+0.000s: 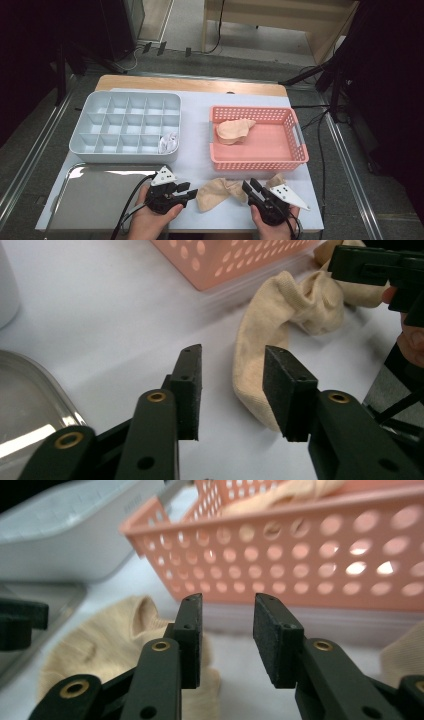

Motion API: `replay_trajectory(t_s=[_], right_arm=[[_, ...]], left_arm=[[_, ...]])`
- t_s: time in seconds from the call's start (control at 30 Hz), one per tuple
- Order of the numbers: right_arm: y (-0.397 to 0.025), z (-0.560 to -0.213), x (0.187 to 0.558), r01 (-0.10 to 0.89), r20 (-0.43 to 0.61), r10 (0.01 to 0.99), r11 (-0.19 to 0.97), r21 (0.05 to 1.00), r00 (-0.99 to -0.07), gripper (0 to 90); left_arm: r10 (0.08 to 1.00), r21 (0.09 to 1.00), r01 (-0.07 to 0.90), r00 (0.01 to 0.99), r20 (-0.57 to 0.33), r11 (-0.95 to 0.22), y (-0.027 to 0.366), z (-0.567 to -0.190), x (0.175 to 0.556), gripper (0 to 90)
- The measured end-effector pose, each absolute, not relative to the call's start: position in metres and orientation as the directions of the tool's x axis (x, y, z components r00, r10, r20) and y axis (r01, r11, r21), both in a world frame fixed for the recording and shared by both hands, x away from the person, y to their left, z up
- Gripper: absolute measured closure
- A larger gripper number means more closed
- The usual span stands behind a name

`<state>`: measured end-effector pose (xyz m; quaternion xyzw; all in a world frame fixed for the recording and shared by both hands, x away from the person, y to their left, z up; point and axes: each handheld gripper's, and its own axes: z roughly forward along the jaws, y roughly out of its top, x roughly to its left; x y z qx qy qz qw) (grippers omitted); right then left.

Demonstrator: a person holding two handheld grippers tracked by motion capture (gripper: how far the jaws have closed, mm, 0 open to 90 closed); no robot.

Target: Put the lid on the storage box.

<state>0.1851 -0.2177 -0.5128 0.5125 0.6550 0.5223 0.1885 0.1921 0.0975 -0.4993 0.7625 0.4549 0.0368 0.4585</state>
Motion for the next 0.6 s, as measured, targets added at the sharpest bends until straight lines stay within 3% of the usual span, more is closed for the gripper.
replay_trajectory(t_s=[0.33,0.6], right_arm=[[-0.222,-0.514,0.153,0.442,0.297,0.818,-0.059,0.895,-0.492,54.2],[-0.214,-0.532,0.136,0.451,0.260,0.780,0.032,0.892,-0.569,53.5]], left_arm=[[0.726,0.704,0.696,0.556,-0.404,-0.142,0.085,-0.514,0.176,42.4],[0.759,0.664,0.731,0.519,-0.393,-0.156,0.077,-0.522,0.179,55.9]])
